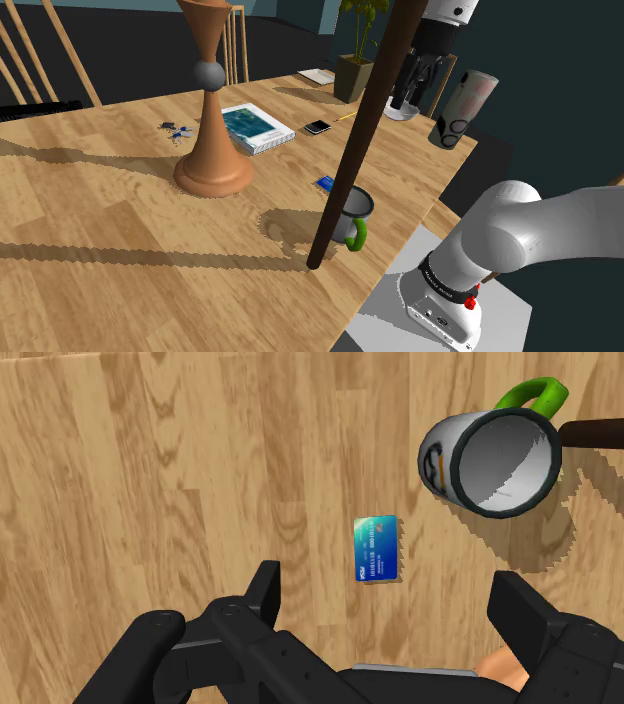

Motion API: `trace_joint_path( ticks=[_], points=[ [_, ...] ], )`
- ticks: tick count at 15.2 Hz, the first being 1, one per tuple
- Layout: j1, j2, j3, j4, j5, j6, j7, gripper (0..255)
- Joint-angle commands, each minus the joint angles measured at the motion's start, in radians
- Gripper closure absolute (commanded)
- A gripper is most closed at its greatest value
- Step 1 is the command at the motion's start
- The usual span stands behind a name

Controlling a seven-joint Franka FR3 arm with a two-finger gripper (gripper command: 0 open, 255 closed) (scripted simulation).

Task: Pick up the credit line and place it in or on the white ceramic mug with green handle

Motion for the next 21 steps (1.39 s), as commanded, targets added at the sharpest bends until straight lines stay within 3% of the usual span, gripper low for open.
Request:
trace_joint_path(
  ticks=[1, 12, 19, 21],
  points=[
    [0.000, 0.000, 0.000, 0.000, 0.000, 0.000, 0.000, 0],
    [0.036, 0.105, 0.081, -0.282, 0.017, 0.341, 0.019, 0],
    [0.059, 0.275, 0.134, -0.390, 0.027, 0.590, 0.038, 0],
    [0.061, 0.286, 0.136, -0.402, 0.028, 0.612, 0.038, 0]
  ],
)
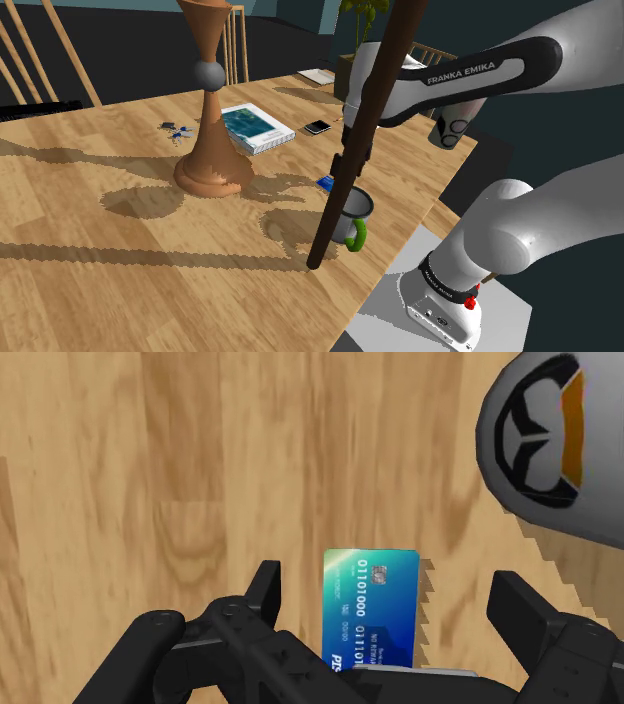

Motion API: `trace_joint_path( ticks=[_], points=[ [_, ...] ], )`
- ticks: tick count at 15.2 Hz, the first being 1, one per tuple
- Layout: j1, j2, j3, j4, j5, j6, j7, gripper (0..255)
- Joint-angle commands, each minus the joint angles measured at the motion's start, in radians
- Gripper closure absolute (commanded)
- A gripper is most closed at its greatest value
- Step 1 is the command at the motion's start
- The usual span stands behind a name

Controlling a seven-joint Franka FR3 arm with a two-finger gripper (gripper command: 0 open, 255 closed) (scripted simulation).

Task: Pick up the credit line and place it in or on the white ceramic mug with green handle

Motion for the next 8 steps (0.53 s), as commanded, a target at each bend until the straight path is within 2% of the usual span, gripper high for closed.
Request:
trace_joint_path(
  ticks=[1, 6, 8],
  points=[
    [0.001, 0.019, 0.003, -0.016, 0.001, 0.034, -0.001, 0],
    [0.004, 0.058, 0.008, -0.068, 0.007, 0.126, -0.002, 0],
    [0.004, 0.058, 0.008, -0.068, 0.007, 0.126, -0.002, 0]
  ],
)
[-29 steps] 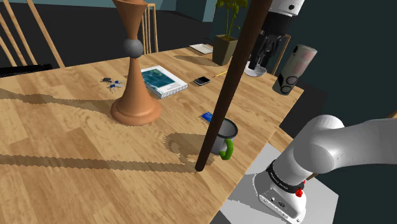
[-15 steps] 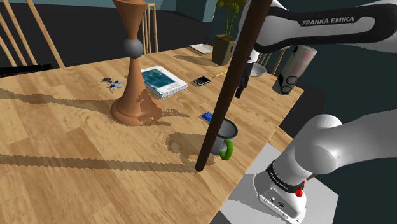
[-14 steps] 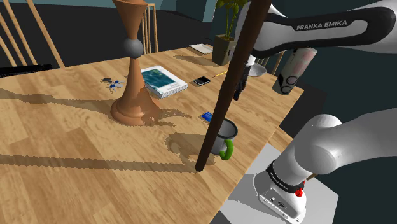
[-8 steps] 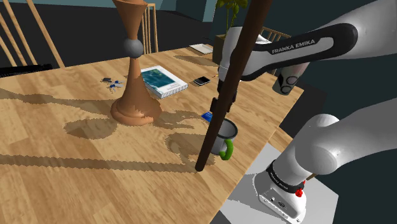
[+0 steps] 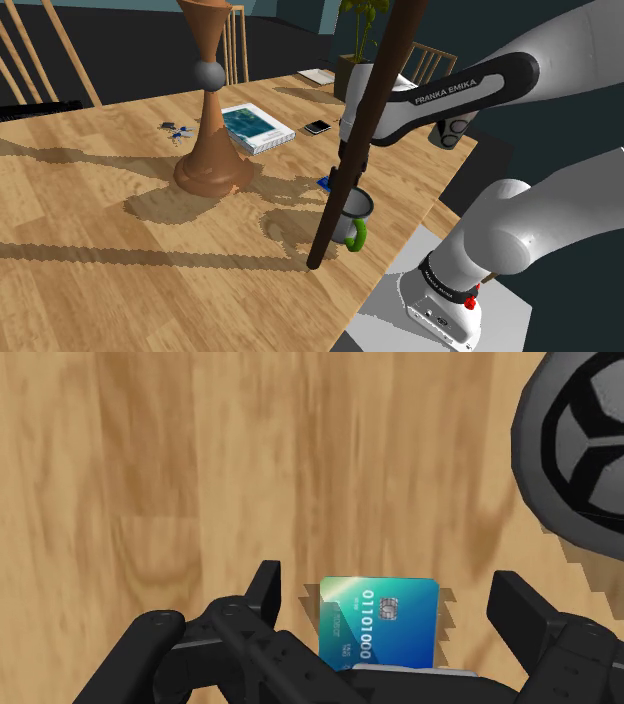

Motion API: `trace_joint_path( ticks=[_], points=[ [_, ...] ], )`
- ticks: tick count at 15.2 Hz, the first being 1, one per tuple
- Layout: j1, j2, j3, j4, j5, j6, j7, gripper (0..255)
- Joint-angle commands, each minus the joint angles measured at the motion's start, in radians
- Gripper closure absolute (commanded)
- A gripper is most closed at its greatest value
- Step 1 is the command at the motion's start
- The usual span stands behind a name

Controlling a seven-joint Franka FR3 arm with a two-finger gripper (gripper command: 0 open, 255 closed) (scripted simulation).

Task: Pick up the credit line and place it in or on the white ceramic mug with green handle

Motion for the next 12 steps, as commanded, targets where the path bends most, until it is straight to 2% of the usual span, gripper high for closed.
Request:
trace_joint_path(
  ticks=[1, 6, 7, 12],
  points=[
    [0.000, 0.002, 0.000, -0.004, 0.000, 0.006, 0.000, 0],
    [0.000, 0.002, 0.000, -0.004, 0.000, 0.006, 0.000, 0],
    [0.000, 0.002, 0.000, -0.004, 0.000, 0.006, 0.000, 255],
    [0.000, 0.003, 0.000, -0.004, 0.001, 0.008, 0.000, 255]
  ],
)
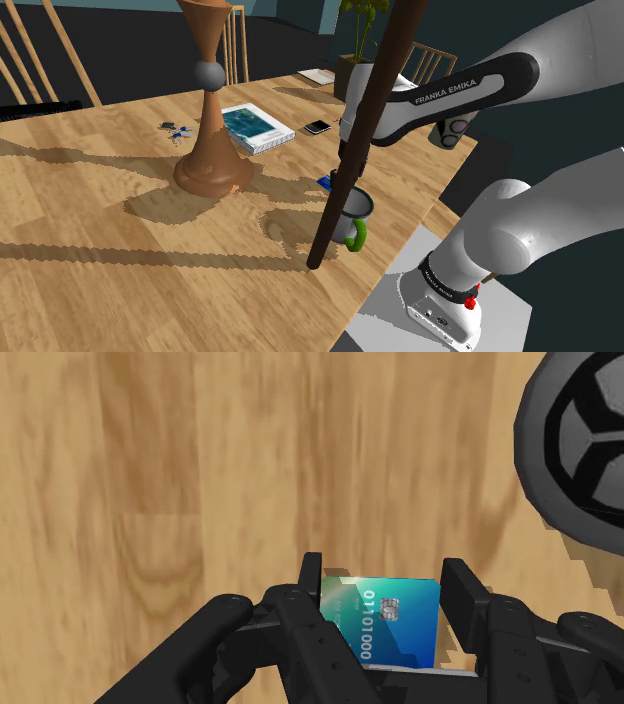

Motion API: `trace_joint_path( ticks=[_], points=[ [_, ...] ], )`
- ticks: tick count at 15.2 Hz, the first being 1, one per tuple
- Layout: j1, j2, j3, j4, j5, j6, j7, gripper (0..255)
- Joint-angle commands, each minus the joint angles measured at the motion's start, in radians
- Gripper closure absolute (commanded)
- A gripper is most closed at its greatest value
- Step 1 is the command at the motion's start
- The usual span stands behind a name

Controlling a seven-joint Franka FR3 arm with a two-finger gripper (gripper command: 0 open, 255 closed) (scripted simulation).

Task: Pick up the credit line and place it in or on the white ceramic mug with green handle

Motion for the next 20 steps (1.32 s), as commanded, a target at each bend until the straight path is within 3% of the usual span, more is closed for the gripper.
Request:
trace_joint_path(
  ticks=[1, 4, 20],
  points=[
    [0.002, 0.003, 0.001, -0.002, 0.002, 0.000, 0.000, 255],
    [0.002, 0.002, 0.001, -0.003, 0.002, 0.001, 0.000, 255],
    [0.000, -0.126, -0.012, 0.133, -0.010, -0.263, 0.008, 255]
  ],
)
